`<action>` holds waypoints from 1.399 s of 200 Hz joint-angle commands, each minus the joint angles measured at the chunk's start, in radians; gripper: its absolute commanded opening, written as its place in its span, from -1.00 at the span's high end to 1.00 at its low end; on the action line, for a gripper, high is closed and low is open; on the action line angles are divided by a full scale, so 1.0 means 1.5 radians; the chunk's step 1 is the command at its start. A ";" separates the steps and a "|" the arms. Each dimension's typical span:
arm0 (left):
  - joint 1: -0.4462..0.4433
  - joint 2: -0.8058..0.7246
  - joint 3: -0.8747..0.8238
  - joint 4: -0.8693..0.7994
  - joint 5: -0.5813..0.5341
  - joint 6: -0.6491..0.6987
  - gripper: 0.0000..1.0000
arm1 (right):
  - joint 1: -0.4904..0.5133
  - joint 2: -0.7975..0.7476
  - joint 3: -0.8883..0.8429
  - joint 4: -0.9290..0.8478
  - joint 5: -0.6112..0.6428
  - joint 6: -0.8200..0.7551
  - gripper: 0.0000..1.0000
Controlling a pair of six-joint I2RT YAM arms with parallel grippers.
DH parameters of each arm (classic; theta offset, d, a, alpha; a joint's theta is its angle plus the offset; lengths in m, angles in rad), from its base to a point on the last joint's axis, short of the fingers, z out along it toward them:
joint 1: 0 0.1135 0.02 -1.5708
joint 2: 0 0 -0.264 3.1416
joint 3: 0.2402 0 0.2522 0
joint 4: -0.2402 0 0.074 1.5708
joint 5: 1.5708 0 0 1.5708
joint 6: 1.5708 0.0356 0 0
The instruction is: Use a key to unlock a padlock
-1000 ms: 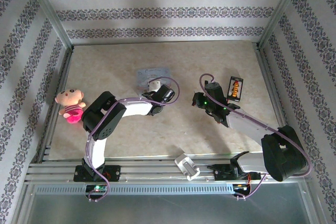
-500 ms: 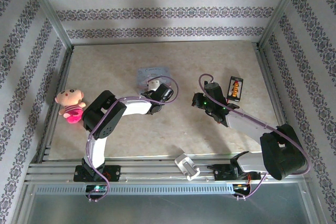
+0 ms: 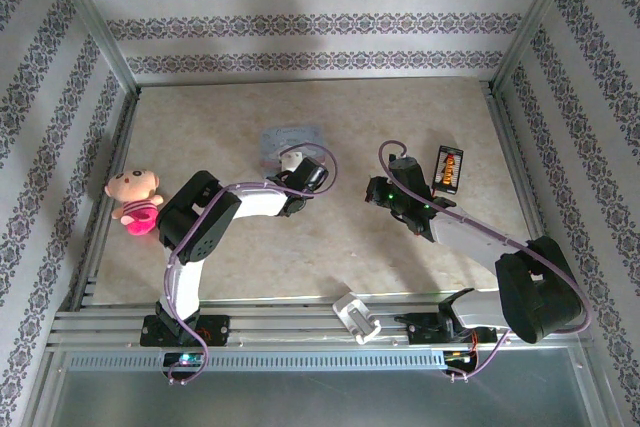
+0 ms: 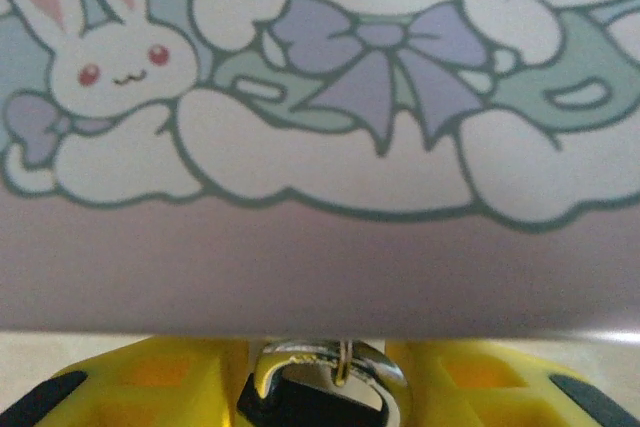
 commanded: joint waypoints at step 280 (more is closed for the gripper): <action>0.001 -0.096 -0.022 -0.067 0.316 -0.317 1.00 | 0.085 0.001 -0.184 0.268 -0.182 -0.074 1.00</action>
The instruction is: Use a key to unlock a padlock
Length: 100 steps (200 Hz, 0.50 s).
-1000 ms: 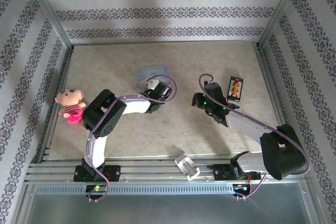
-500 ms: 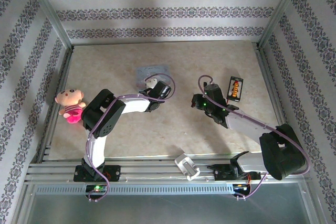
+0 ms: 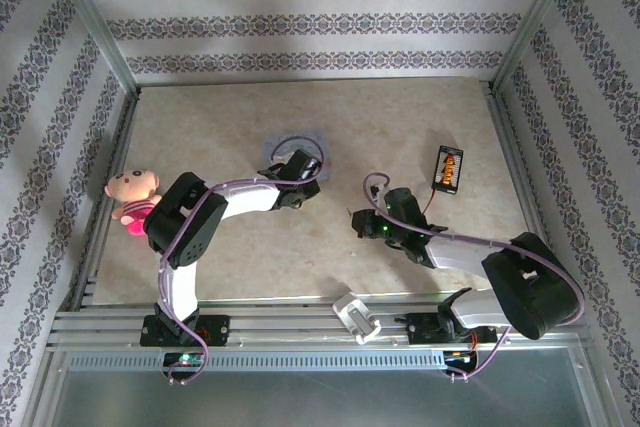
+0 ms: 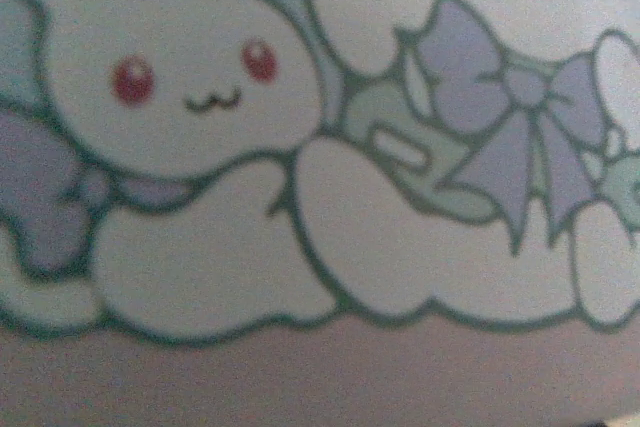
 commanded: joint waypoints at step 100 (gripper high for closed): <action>-0.045 -0.054 -0.051 0.009 0.081 -0.147 1.00 | 0.102 0.049 -0.023 0.131 0.036 -0.039 1.00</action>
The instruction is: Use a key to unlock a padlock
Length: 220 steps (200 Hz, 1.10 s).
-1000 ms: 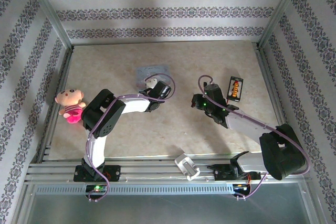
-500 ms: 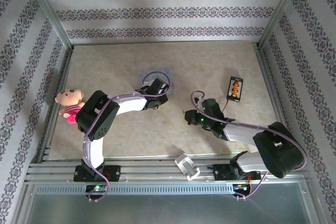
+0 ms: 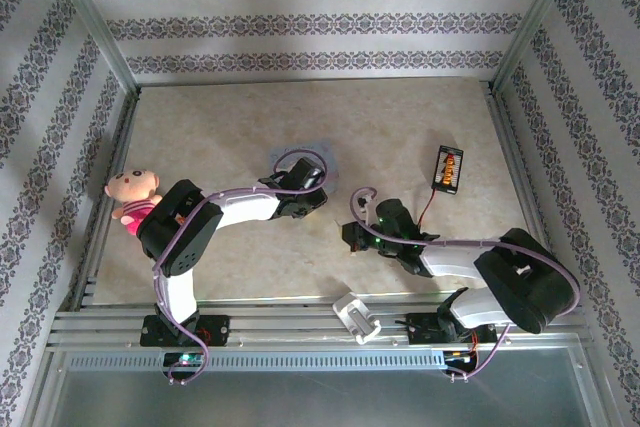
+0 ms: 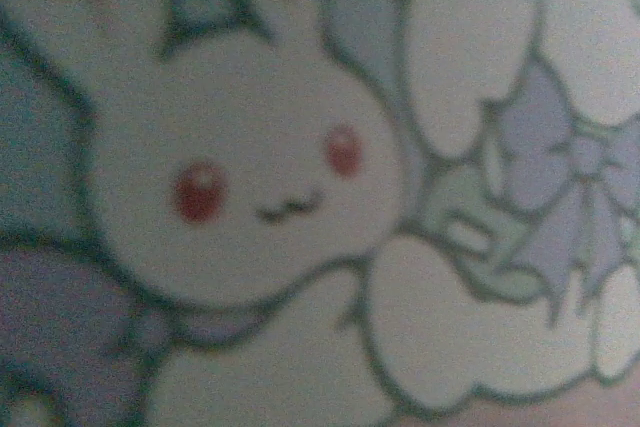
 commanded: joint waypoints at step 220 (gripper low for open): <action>-0.004 -0.006 -0.016 0.045 0.060 -0.046 1.00 | 0.054 0.198 0.067 0.213 0.127 0.006 1.00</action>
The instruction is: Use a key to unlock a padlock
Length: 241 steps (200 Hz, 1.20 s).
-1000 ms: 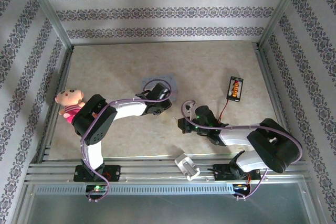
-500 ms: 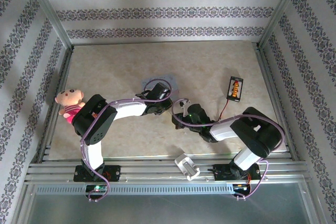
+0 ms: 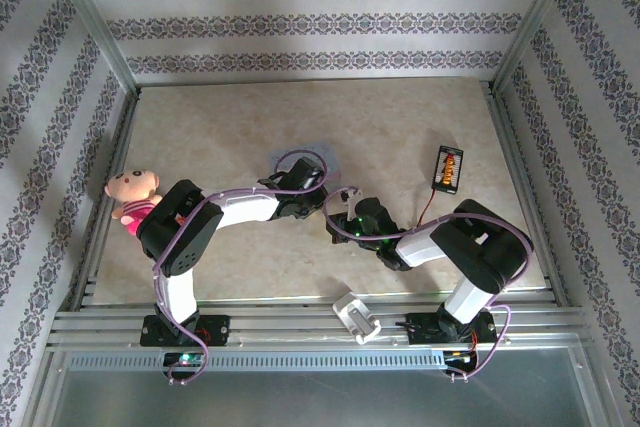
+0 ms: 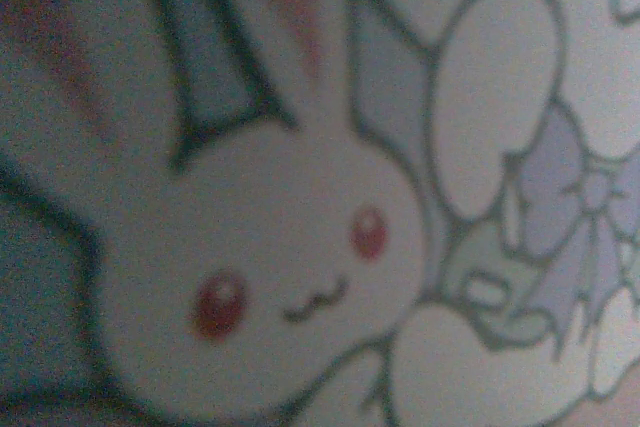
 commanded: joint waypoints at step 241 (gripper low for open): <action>-0.002 0.003 -0.012 0.024 0.038 -0.017 1.00 | -0.008 -0.008 -0.022 0.070 0.048 0.010 1.00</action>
